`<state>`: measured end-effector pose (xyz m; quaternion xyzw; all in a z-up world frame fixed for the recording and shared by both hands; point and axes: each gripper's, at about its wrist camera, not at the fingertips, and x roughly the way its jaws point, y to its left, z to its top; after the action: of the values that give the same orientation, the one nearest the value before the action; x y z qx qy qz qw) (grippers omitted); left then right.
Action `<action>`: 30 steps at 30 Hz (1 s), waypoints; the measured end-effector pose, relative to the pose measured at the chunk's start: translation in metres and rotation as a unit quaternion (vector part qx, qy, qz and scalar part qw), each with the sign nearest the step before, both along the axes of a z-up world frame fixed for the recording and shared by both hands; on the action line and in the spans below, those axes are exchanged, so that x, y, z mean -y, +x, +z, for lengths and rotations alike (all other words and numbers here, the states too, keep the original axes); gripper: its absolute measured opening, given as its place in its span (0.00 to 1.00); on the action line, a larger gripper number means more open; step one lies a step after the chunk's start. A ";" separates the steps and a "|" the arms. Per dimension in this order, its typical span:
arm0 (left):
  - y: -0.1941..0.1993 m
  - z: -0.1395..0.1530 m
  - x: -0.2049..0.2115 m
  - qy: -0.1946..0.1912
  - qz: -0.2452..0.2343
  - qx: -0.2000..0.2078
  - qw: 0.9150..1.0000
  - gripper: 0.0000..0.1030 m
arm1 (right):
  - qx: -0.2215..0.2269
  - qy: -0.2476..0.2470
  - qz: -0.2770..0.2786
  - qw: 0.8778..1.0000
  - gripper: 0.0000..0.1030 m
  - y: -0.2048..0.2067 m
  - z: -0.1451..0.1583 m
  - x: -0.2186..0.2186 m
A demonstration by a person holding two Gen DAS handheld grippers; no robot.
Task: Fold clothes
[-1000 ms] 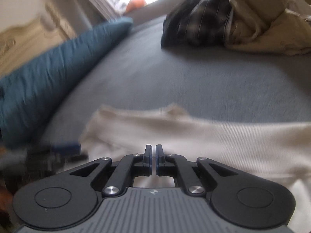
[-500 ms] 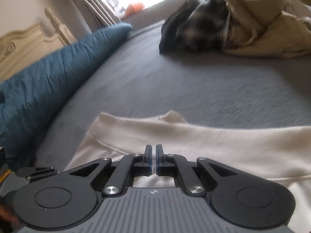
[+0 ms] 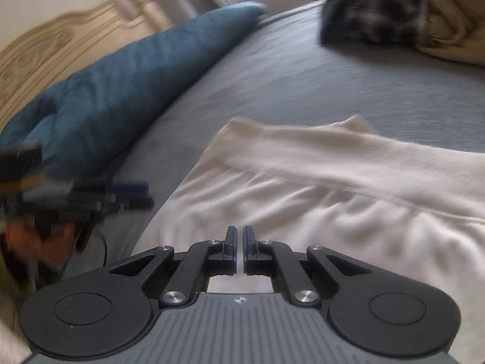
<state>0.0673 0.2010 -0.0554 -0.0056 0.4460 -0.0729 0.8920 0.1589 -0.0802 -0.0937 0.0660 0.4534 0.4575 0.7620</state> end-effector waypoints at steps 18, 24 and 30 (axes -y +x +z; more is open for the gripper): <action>-0.079 -0.055 -0.009 -0.072 0.008 -0.116 0.991 0.44 | -0.025 0.020 0.045 0.998 0.03 -0.034 0.000 -0.015; -0.077 -0.054 0.002 -0.030 -0.022 -0.116 0.993 0.44 | 0.022 0.003 0.149 0.989 0.03 -0.072 -0.002 -0.051; -0.079 -0.055 0.003 -0.023 -0.024 -0.112 0.993 0.44 | -0.006 -0.020 0.187 0.982 0.03 -0.095 -0.031 -0.039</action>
<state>-0.0115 0.1983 -0.1103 -0.0237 0.5412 -0.1039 0.8341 0.0641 -0.0413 -0.1247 -0.0326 0.4716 0.5824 0.6614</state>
